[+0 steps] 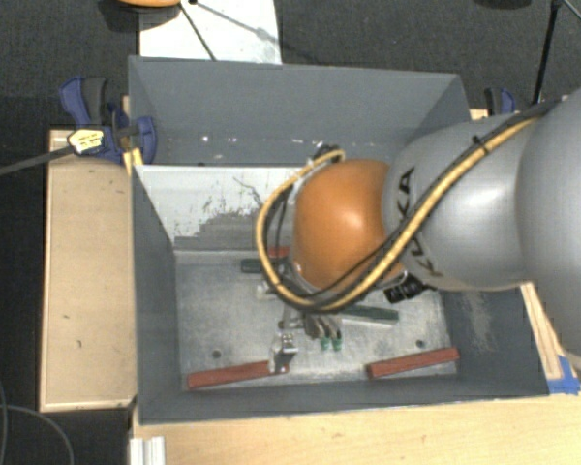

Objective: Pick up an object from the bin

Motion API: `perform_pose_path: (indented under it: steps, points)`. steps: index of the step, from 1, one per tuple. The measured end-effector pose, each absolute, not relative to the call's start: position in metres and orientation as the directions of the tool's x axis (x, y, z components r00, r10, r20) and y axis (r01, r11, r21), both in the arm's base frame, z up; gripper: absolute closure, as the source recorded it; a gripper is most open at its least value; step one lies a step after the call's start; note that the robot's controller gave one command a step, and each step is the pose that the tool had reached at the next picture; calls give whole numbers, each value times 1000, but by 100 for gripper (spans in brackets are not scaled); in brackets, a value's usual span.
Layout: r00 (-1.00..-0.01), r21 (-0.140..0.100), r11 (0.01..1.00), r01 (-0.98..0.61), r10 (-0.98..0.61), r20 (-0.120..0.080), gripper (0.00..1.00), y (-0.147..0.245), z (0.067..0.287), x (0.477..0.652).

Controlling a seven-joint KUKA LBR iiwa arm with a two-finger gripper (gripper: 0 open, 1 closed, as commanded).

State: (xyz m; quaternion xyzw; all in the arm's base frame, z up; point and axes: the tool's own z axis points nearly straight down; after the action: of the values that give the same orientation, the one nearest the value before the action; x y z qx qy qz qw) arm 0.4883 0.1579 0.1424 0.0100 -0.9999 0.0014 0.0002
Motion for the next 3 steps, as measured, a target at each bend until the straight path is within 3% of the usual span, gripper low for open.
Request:
perform_pose_path:
  steps: [1, 2, 3]
  points:
    - [-979, 1, 979, -205, -205, -4, 0, 198, 110, 484]
    - [-948, 1, 948, -319, -319, -7, 100, 157, 73, 486]
    - [-948, 1, 948, -317, -317, -7, 100, 157, 73, 486]
